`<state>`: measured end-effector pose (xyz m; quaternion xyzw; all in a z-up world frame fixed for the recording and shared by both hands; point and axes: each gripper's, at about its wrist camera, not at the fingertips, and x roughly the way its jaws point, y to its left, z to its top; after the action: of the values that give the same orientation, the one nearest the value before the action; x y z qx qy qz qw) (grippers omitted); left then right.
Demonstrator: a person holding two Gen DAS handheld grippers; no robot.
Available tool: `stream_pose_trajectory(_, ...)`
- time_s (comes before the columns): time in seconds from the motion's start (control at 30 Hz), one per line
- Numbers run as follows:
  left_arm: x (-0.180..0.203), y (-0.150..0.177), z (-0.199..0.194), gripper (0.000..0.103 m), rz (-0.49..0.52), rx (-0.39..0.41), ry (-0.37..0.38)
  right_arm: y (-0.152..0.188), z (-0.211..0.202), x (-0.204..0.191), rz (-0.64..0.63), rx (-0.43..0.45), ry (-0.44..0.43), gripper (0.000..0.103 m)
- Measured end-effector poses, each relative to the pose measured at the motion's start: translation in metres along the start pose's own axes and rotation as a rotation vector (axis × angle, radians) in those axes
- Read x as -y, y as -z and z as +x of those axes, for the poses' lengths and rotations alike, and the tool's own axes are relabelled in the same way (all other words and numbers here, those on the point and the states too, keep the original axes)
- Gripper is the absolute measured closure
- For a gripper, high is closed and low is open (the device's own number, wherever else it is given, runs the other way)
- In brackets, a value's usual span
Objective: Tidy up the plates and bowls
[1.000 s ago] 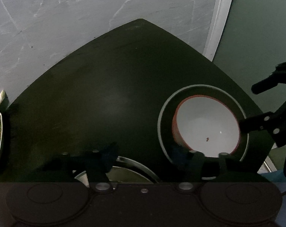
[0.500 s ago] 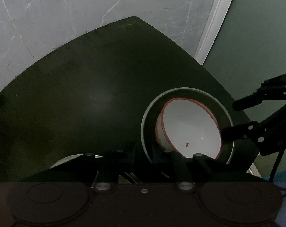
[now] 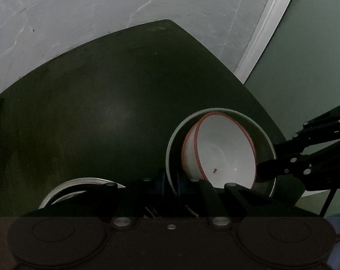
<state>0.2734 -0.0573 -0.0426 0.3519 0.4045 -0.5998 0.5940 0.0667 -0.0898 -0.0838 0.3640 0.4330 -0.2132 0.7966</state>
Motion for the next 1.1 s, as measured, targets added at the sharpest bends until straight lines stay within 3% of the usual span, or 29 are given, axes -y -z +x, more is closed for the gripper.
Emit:
stream_pose_trajectory(0.77,-0.005,0.004,-0.001,0.096,-0.040,0.009,-0.005,-0.006,0.019,-0.009,-0.006,-0.044,0.032,0.073)
stream_pose_trajectory(1.1,-0.009,0.008,0.000,0.096,-0.106,0.019,0.003,-0.006,0.020,-0.006,0.006,-0.042,0.028,0.074)
